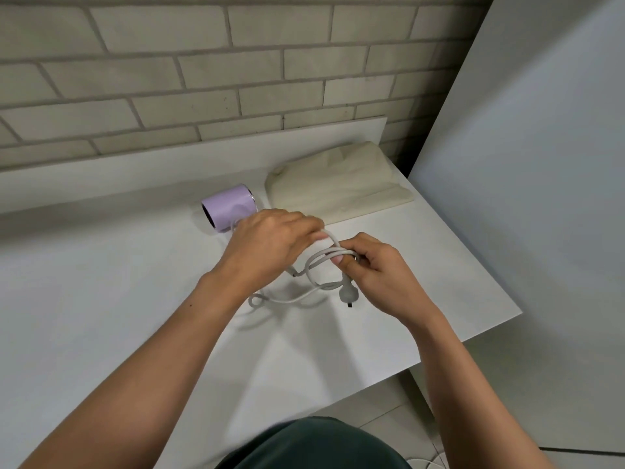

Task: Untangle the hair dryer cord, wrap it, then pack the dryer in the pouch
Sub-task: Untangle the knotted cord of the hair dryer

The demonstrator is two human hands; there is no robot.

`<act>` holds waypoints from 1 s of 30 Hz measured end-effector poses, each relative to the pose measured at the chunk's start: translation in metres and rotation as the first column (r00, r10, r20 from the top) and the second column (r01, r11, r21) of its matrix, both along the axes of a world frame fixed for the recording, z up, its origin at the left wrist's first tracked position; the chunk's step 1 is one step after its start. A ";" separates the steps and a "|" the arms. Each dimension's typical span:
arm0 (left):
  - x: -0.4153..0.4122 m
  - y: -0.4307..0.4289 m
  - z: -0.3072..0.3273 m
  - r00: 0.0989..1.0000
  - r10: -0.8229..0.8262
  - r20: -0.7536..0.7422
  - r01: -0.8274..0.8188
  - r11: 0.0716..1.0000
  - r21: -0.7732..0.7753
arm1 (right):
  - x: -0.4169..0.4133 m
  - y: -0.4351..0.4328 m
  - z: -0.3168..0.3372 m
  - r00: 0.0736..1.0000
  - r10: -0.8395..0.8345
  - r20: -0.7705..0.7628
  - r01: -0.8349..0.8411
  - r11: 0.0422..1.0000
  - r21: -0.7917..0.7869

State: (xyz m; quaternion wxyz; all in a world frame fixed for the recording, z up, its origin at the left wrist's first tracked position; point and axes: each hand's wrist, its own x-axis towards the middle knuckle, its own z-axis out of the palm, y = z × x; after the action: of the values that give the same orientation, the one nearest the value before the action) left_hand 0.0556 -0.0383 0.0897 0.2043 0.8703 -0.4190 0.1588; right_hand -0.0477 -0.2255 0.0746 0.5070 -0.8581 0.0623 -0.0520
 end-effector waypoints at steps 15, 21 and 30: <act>-0.009 0.031 0.014 0.840 0.093 -0.535 -0.285 0.914 -0.289 | -0.011 -0.011 -0.019 0.999 -0.029 -0.046 0.037 0.981 0.188; -0.003 0.081 0.027 0.730 0.126 -0.672 -0.296 0.944 -0.145 | -0.013 -0.017 -0.029 0.996 -0.066 -0.057 0.076 0.979 0.187; 0.009 0.070 -0.012 0.602 0.265 -0.754 -0.192 0.964 0.185 | -0.020 -0.007 -0.022 1.000 0.013 -0.020 -0.008 0.980 0.201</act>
State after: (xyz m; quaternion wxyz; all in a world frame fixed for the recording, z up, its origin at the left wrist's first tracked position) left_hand 0.0646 0.0317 0.0779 0.3045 0.9081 -0.1828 -0.2219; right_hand -0.0681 -0.2329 0.0524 0.5904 -0.8035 0.0680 -0.0338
